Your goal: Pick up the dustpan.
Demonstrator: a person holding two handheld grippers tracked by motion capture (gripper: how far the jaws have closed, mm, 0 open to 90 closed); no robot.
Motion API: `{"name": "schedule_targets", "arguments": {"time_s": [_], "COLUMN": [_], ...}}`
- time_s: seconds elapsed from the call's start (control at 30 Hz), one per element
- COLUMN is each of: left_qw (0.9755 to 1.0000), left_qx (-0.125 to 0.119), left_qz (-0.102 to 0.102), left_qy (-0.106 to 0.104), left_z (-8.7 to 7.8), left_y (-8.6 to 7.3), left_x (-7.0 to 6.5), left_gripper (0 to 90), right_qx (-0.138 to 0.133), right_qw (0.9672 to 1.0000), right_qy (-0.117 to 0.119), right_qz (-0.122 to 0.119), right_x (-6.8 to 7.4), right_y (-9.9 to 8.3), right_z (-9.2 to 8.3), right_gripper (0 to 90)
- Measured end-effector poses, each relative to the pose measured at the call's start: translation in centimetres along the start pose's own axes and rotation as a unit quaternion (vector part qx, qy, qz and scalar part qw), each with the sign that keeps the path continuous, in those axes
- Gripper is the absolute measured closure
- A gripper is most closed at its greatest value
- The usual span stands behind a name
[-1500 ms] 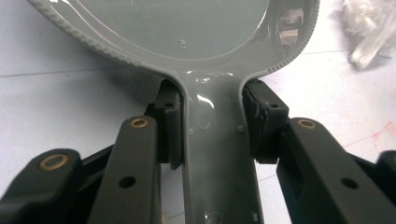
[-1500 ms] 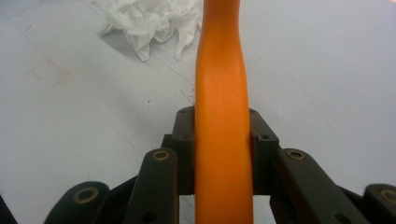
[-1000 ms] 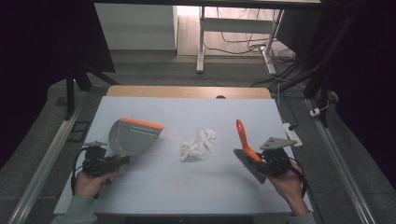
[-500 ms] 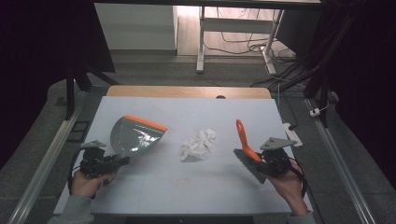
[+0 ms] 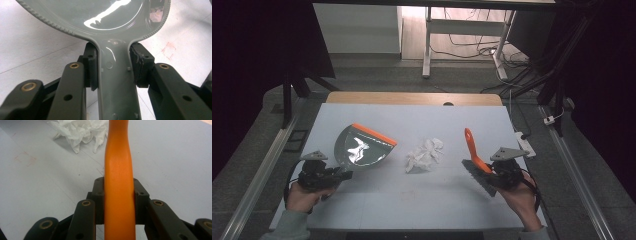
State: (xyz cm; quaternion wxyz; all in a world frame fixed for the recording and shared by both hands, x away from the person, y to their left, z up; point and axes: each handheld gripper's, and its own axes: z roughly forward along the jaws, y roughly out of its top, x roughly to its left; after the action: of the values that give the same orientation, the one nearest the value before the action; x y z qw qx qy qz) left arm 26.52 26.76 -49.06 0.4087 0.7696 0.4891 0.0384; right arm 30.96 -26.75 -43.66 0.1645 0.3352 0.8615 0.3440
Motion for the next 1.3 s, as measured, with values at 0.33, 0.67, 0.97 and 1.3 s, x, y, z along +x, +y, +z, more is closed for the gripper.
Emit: {"name": "schedule_targets", "arguments": {"time_s": [0.33, 0.67, 0.97, 1.3], "left_qw": [0.9996, 0.9985, 0.9966, 0.9932], "left_qx": [0.011, 0.019, 0.032, 0.045], "left_qz": [0.022, 0.045, 0.067, 0.092], "left_qy": [-0.011, -0.024, -0.035, -0.055], "left_z": [0.0, 0.1, 0.3, 0.4], "left_y": [0.0, 0.0, 0.0, -0.2], "left_x": [-0.3, -0.8, -1.2, -1.6], "left_gripper": [61.8, 61.8, 61.8, 61.8], "right_qx": [0.001, 0.0, 0.002, 0.001], "right_qw": [1.0, 1.0, 1.0, 1.0], "right_qy": [0.0, 0.001, 0.001, 0.0], "right_qz": [-0.002, -0.002, -0.003, -0.002], "right_x": [0.0, 0.1, 0.1, 0.1], "right_y": [0.0, 0.0, 0.0, 0.0], "right_z": [0.1, 0.1, 0.2, 0.2], "right_gripper": [69.9, 69.9, 69.9, 69.9]}}
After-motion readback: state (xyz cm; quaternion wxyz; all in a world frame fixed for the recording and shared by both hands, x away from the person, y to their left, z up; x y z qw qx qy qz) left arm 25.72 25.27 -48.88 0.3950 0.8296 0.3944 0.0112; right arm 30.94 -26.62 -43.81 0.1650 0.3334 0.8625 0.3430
